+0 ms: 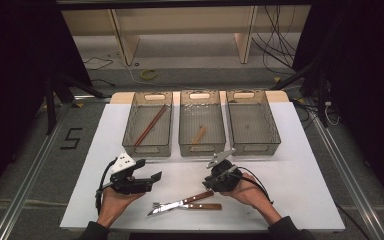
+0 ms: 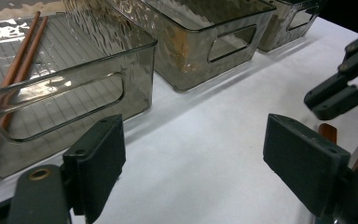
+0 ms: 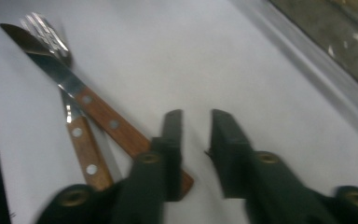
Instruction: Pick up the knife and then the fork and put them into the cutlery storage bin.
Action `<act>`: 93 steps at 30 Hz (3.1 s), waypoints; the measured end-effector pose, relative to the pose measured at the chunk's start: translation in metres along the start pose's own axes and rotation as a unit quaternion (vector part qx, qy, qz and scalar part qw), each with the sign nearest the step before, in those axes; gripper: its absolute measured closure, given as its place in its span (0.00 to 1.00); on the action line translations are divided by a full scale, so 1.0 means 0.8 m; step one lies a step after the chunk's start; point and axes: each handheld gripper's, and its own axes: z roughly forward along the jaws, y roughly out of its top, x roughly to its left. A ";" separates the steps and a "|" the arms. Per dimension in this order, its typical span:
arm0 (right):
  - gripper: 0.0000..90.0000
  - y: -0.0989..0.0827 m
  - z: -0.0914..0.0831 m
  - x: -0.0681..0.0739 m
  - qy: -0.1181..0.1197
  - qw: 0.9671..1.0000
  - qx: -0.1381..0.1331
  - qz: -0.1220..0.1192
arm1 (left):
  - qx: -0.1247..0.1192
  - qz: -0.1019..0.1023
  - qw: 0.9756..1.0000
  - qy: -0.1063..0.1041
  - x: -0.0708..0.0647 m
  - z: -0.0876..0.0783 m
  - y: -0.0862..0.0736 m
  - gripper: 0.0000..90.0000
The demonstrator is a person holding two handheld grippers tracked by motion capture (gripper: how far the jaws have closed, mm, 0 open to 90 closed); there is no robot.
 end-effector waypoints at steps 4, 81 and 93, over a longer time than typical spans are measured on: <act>0.56 0.012 -0.006 0.006 0.012 0.999 -0.005 -0.045 | -0.006 -0.002 1.000 0.001 0.001 -0.001 0.000 0.22; 0.85 0.028 0.037 0.041 0.070 0.944 0.135 -0.292 | -0.006 -0.002 1.000 -0.001 0.002 -0.001 0.000 0.22; 0.85 0.026 0.035 0.042 0.067 0.943 0.129 -0.301 | -0.009 -0.005 1.000 0.000 0.002 -0.002 0.000 0.22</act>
